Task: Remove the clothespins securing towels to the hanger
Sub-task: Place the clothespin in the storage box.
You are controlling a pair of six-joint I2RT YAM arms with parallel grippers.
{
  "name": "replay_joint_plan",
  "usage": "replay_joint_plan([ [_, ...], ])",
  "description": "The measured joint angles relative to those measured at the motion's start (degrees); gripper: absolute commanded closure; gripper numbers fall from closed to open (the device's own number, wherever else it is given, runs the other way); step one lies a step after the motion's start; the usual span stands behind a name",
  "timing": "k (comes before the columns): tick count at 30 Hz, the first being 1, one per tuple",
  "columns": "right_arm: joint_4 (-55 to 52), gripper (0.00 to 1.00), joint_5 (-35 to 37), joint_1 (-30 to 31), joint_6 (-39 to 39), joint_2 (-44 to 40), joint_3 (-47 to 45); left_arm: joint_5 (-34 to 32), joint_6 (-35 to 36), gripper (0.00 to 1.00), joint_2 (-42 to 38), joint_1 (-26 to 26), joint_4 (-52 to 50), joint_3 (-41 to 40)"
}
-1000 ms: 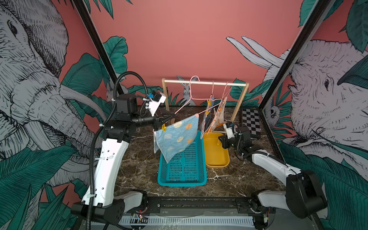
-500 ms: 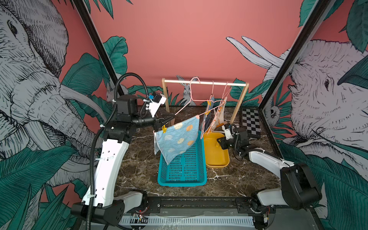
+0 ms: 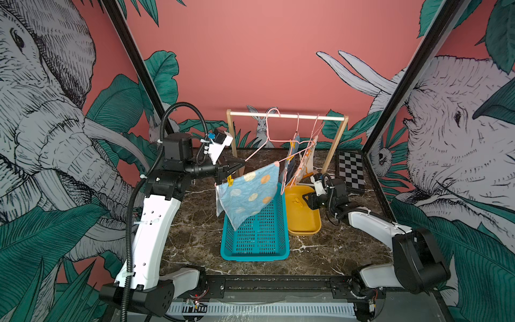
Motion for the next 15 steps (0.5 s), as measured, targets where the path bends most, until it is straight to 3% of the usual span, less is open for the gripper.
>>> replay_joint_plan([
  [15, -5.97, 0.48, -3.65, 0.00, -8.96, -19.43, 3.54, -2.34, 2.91, 1.00, -0.31, 0.00, -6.56, 2.27],
])
